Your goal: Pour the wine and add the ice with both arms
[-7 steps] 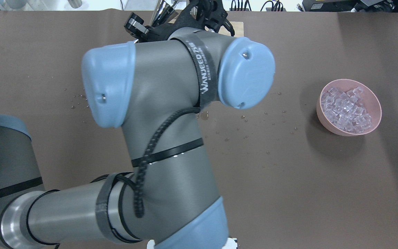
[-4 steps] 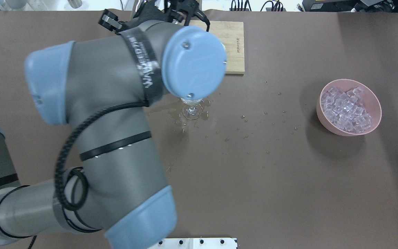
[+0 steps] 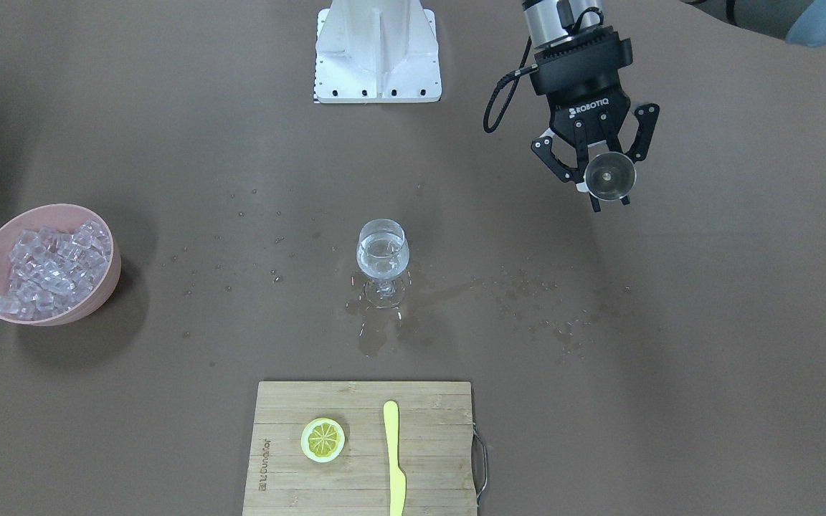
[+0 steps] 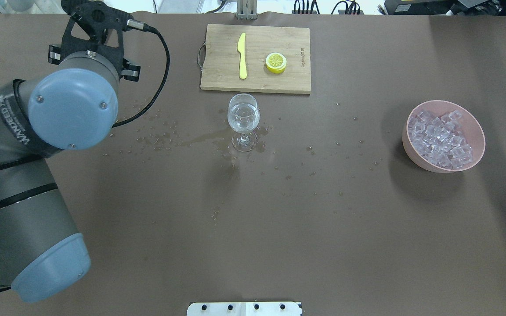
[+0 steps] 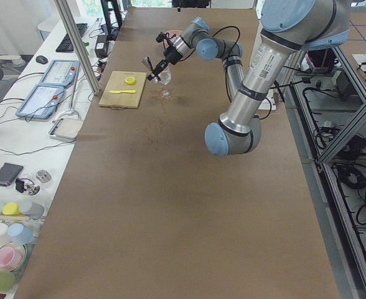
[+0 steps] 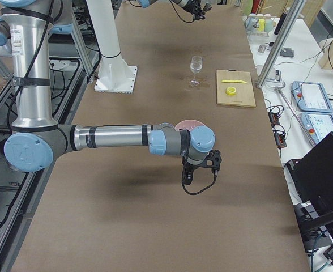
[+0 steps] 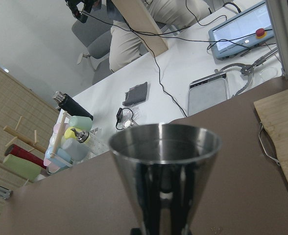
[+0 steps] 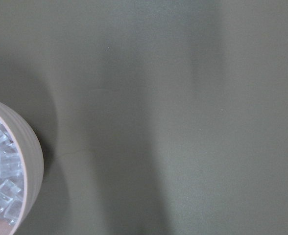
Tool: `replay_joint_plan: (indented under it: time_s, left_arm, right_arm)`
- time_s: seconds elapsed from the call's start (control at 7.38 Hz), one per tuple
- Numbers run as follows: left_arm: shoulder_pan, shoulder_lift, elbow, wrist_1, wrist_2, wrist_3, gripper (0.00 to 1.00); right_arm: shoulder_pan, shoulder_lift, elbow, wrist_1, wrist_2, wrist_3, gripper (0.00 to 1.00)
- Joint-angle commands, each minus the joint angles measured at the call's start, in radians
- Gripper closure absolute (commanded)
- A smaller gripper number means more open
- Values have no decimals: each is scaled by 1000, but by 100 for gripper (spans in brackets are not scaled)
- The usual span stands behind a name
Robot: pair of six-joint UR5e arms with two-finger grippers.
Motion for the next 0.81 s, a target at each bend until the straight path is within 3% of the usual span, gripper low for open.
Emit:
replay_joint_plan:
  time_s: [0.0, 0.27, 0.68]
  left_arm:
    - [-2, 139, 7, -204, 8, -73, 100]
    - [-3, 225, 17, -333, 78, -163, 100]
    - [4, 290, 124, -497, 184, -324, 100]
  right_arm:
    - [0, 8, 6, -1, -3, 0, 0]
    - [-3, 10, 6, -1, -3, 0, 0]
    - [-3, 10, 6, -1, -4, 0, 0]
